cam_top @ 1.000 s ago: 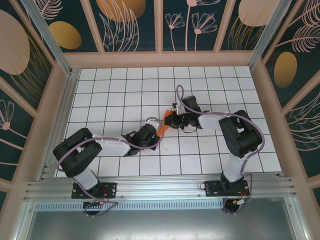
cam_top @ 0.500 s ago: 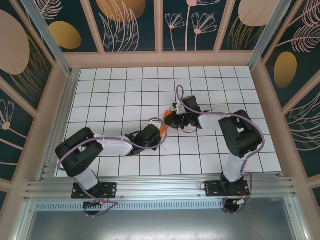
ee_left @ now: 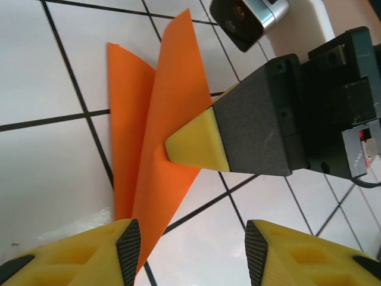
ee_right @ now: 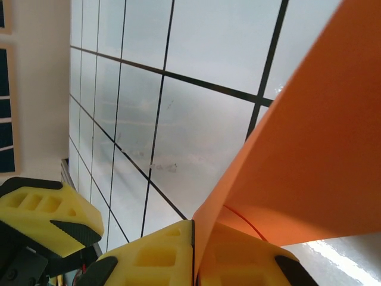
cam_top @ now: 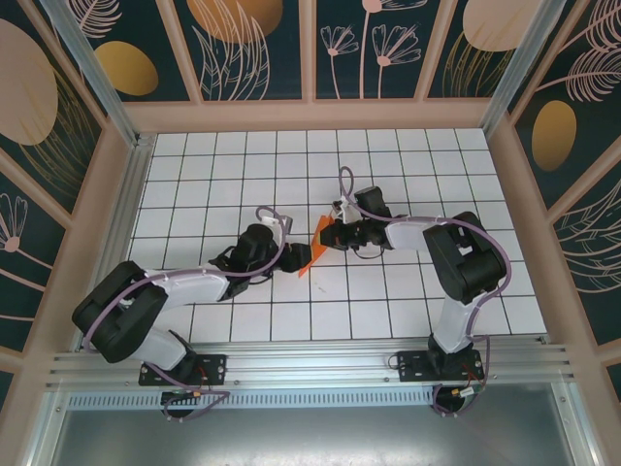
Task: Fold a paper plane with a square sheet of paper (pick it up from the middle)
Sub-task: Fold the wing for the fifth time at the center of the table.
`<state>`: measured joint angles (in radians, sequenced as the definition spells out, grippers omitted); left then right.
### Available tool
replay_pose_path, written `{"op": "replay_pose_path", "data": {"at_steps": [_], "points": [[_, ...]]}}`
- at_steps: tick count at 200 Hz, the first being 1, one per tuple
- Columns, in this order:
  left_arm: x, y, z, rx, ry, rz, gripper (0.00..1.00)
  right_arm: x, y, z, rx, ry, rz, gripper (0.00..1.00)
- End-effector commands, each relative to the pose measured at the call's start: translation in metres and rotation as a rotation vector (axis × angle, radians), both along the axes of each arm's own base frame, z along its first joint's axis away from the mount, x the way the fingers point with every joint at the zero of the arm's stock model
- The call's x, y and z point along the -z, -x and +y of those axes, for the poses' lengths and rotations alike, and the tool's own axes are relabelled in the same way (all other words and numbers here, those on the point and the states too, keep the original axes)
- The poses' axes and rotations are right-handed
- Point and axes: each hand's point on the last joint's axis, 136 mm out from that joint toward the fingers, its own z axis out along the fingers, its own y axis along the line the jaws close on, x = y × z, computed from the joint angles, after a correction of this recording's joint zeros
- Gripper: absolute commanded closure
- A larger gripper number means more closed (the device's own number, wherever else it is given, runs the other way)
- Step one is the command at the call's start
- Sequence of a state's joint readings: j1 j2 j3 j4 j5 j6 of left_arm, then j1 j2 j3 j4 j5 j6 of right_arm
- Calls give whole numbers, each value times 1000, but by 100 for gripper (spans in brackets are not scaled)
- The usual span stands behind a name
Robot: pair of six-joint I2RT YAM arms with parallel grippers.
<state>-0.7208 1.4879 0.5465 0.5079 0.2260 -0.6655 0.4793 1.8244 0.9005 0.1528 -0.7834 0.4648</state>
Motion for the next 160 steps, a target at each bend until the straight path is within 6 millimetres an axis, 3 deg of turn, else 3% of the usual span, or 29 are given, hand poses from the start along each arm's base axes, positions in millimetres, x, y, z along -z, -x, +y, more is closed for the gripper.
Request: {"op": "replay_pose_path", "data": {"at_steps": [1, 86, 136, 141, 160], "points": [[-10, 7, -11, 64, 148, 32, 51, 6, 12, 1, -100, -27, -17, 90], [16, 10, -20, 129, 171, 69, 63, 23, 7, 1, -165, 16, -19, 90], [24, 9, -26, 156, 151, 90, 65, 29, 7, -5, -165, 24, -20, 90], [34, 9, -26, 157, 134, 111, 65, 28, 7, -4, -168, 20, -22, 90], [38, 9, -28, 169, 124, 125, 65, 29, 8, -5, -171, 25, -34, 90]]}}
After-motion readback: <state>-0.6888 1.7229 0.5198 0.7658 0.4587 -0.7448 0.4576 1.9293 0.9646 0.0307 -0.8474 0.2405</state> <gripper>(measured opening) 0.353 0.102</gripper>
